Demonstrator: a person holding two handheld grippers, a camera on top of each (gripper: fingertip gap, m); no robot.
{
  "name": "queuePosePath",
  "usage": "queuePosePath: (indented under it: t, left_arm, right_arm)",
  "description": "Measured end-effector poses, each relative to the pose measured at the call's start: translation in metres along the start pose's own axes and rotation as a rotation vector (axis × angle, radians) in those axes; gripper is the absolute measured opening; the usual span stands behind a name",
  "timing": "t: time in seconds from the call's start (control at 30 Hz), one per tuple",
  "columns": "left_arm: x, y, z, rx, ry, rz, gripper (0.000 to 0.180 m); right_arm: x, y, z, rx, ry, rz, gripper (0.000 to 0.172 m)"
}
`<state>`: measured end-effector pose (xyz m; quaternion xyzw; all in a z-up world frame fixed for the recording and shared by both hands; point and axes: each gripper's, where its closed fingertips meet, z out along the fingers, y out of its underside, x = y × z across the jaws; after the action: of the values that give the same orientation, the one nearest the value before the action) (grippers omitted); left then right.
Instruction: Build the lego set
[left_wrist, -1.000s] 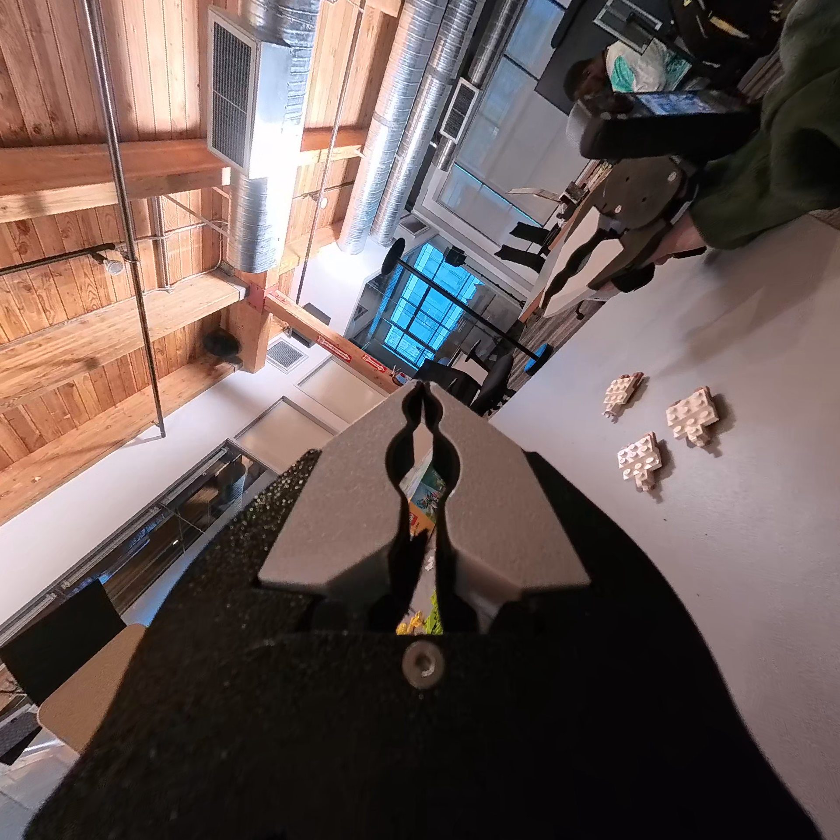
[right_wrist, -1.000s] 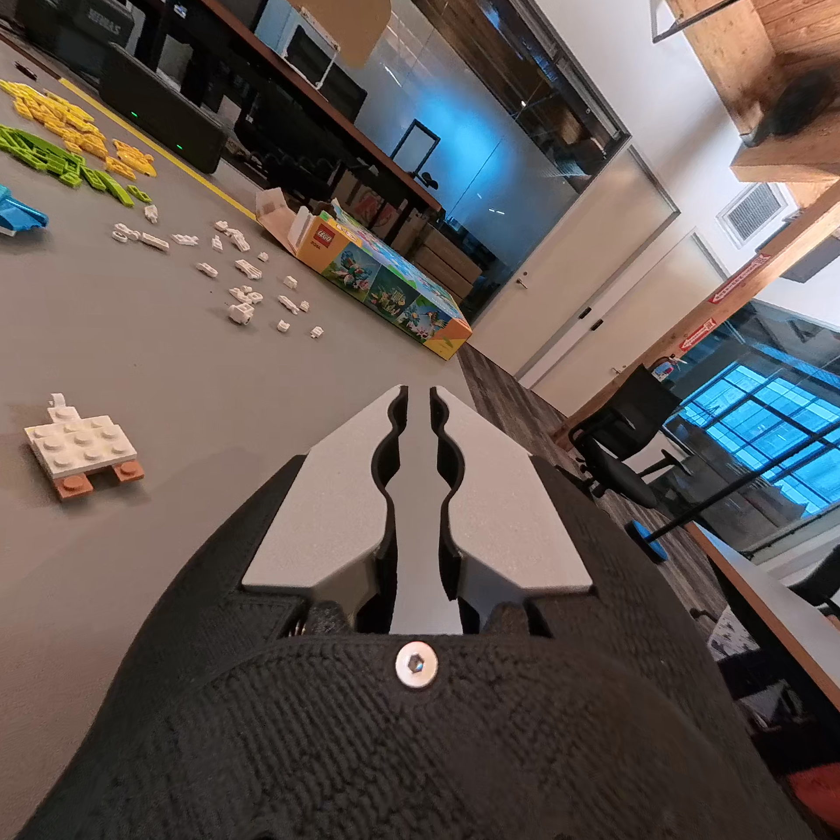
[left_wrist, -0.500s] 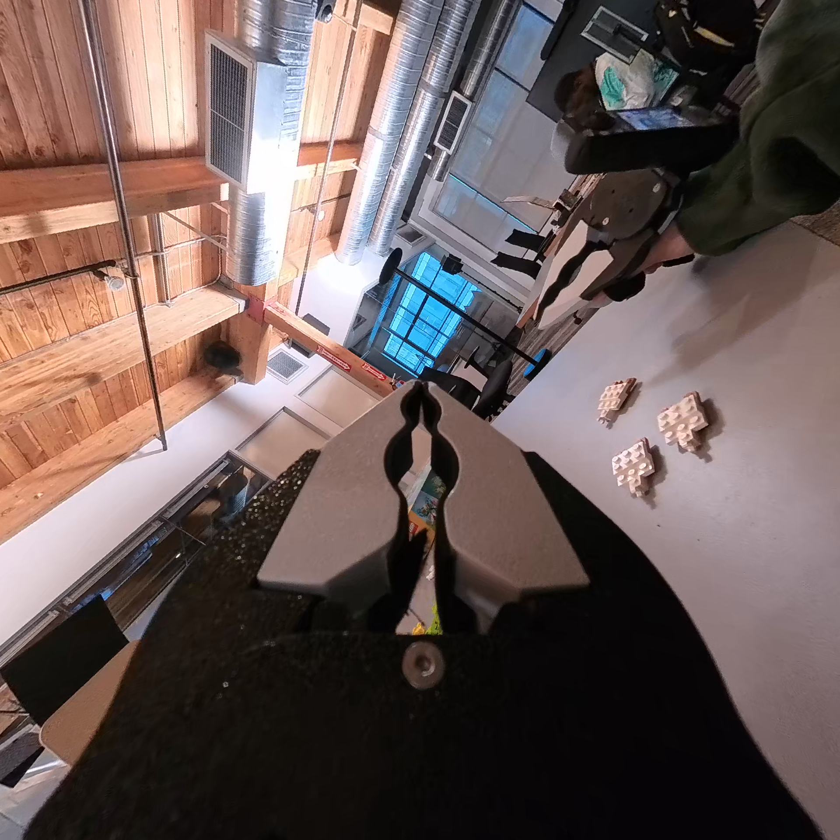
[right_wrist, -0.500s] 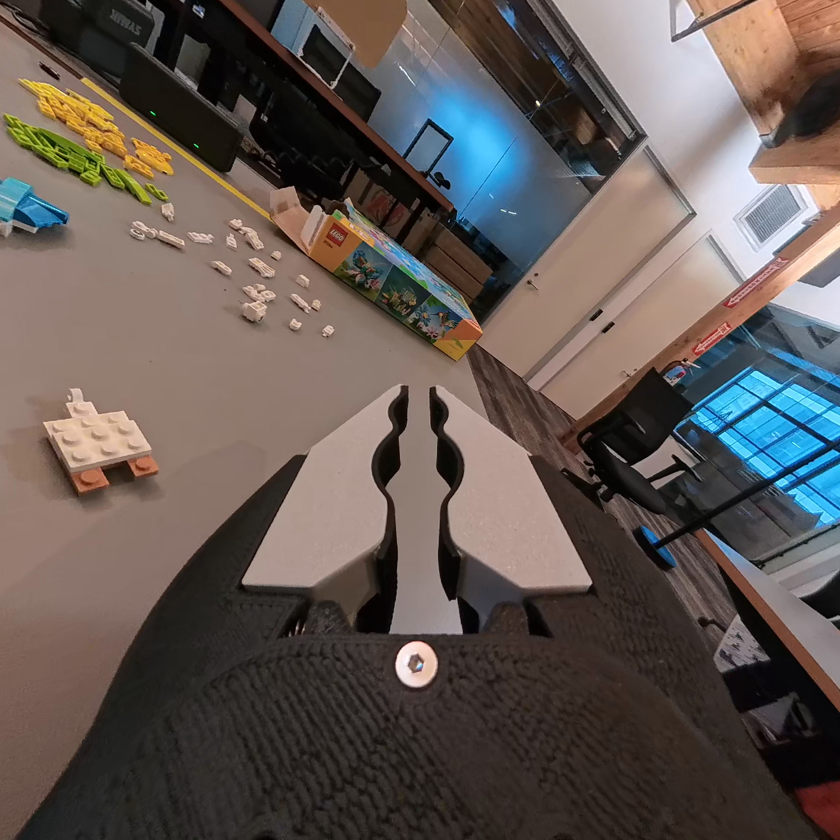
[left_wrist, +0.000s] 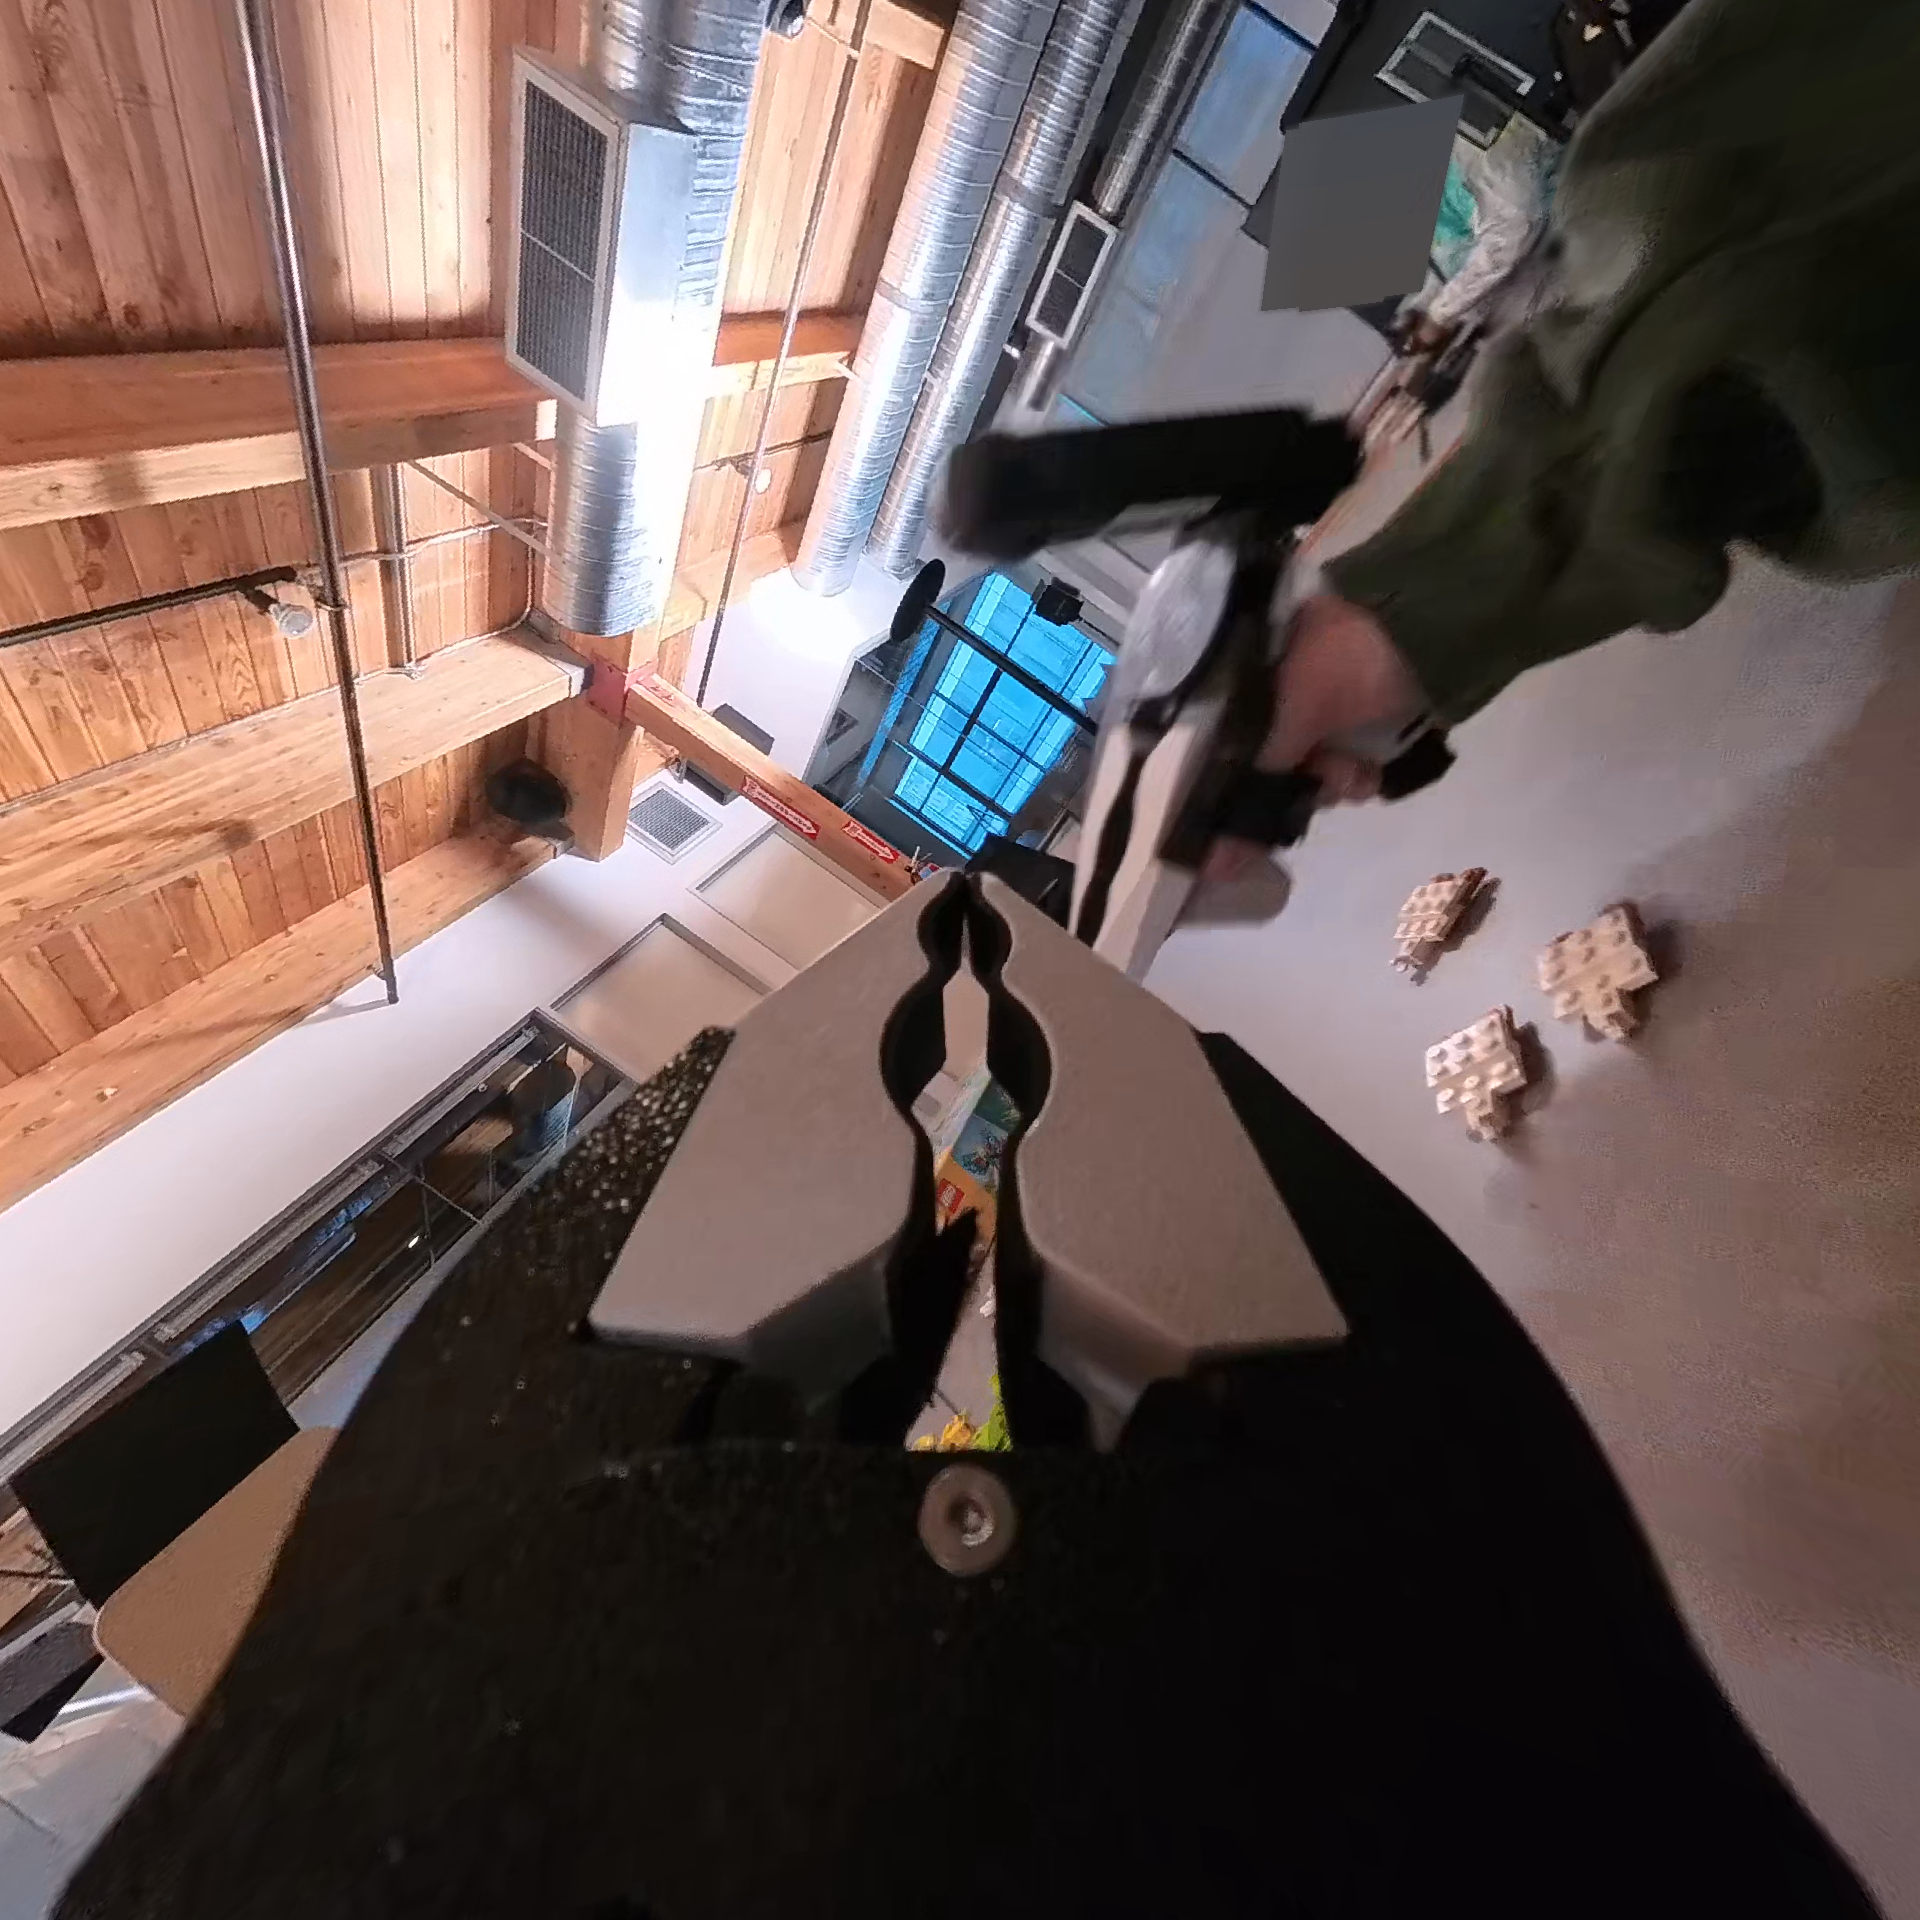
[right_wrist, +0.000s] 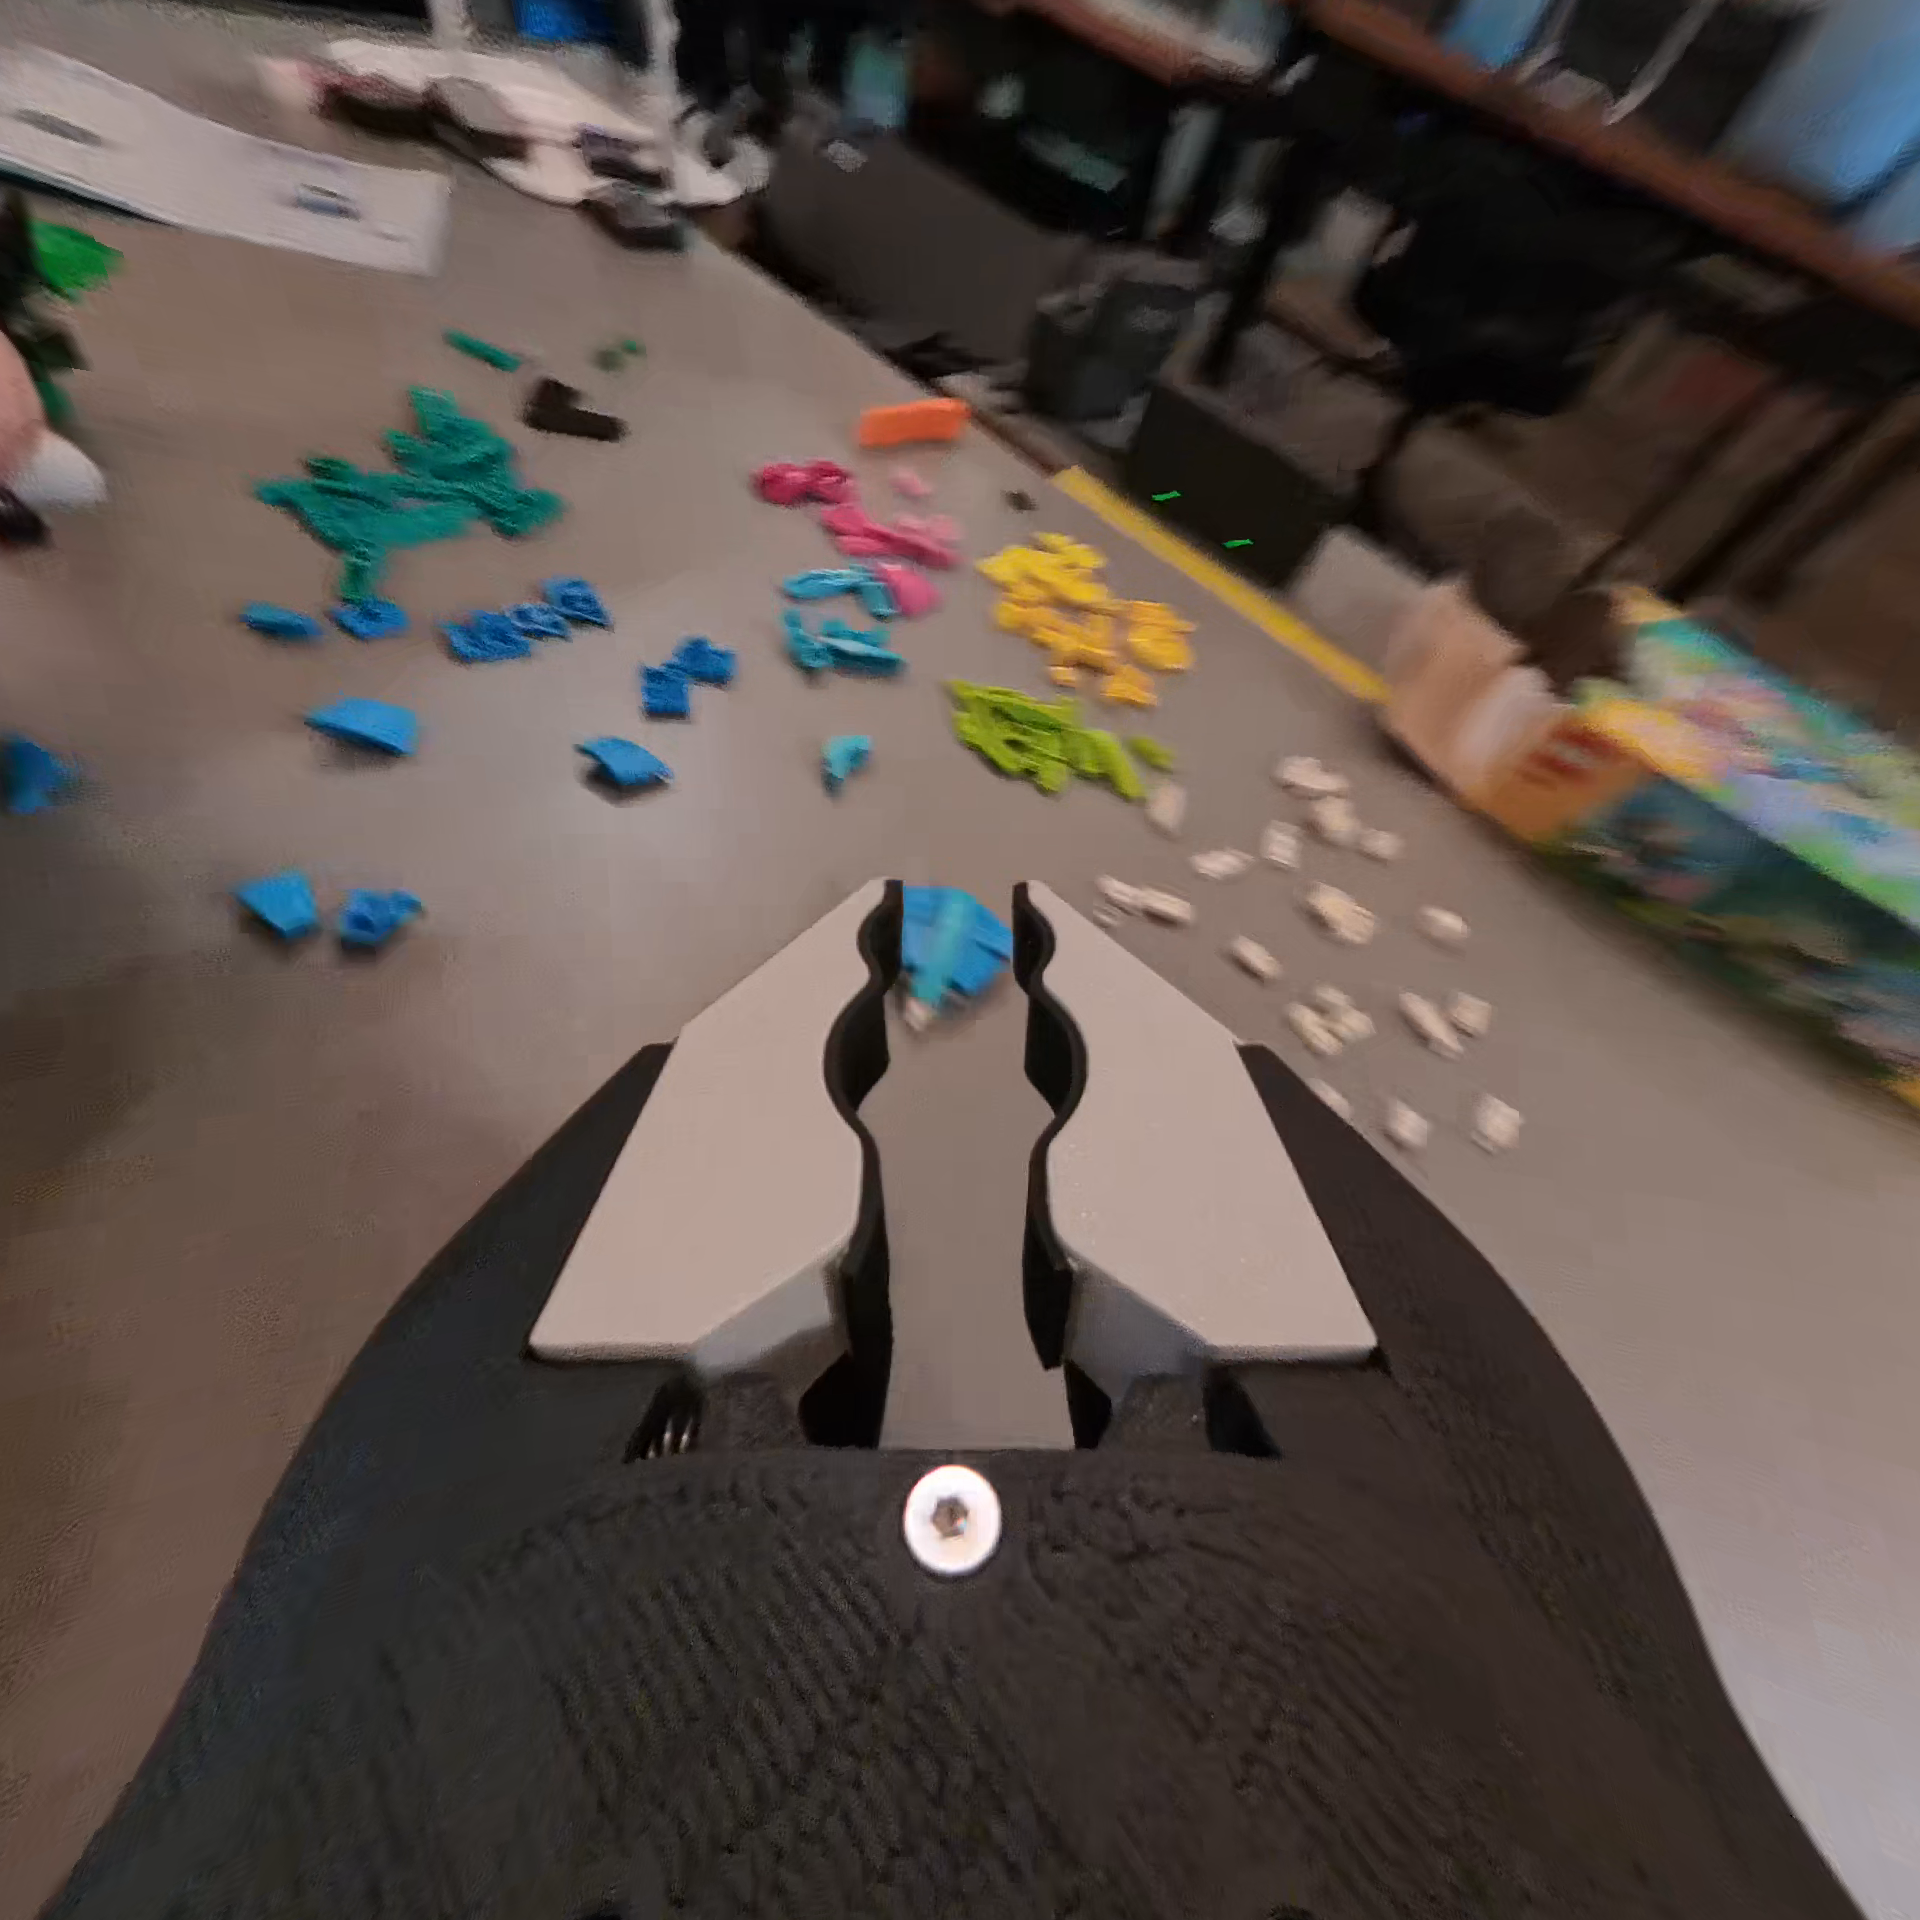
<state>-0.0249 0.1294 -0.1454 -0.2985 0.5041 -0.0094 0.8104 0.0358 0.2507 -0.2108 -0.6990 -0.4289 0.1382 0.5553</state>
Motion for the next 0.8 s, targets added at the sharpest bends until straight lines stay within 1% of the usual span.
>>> queuePosePath:
  t: [0.03,0.1,0.13,0.2,0.27,0.33,0.4,0.5,0.67,0.73,0.8]
  left_arm:
    - [-0.002,0.001,0.0,-0.003,-0.007,-0.004,0.0]
    - [-0.005,0.005,-0.002,-0.011,-0.019,-0.015,0.0]
    - [-0.005,0.008,-0.002,-0.019,-0.021,-0.03,0.0]
    - [-0.007,0.011,-0.002,-0.028,-0.028,-0.046,0.0]
    - [-0.007,0.01,-0.002,-0.023,-0.028,-0.05,0.0]
    - [-0.006,0.008,-0.002,-0.018,-0.024,-0.039,0.0]
    - [-0.006,0.006,-0.002,-0.014,-0.024,-0.034,0.0]
    - [-0.007,0.004,-0.002,-0.008,-0.028,-0.033,0.0]
    - [-0.005,0.003,-0.002,-0.005,-0.02,-0.033,0.0]
    - [-0.004,0.003,-0.002,-0.005,-0.015,-0.034,0.0]
    - [-0.003,0.004,-0.002,-0.008,-0.013,-0.033,0.0]
  right_arm:
    - [-0.011,-0.007,0.02,-0.04,-0.065,0.021,0.023]
    - [-0.027,-0.016,0.058,-0.137,-0.166,0.033,0.026]
    - [-0.033,-0.018,0.076,-0.186,-0.198,0.026,0.03]
    - [-0.044,-0.023,0.109,-0.249,-0.258,0.012,0.032]
    - [-0.052,-0.025,0.137,-0.297,-0.305,0.013,0.03]
    - [-0.062,-0.018,0.157,-0.367,-0.362,0.04,0.029]
    - [-0.069,-0.012,0.17,-0.414,-0.396,0.076,0.03]
    - [-0.069,-0.003,0.183,-0.447,-0.379,0.081,0.029]
    - [-0.07,0.004,0.195,-0.444,-0.376,0.135,0.029]
    - [-0.072,0.002,0.199,-0.413,-0.373,0.146,0.023]
    - [-0.071,0.002,0.198,-0.406,-0.36,0.116,0.017]
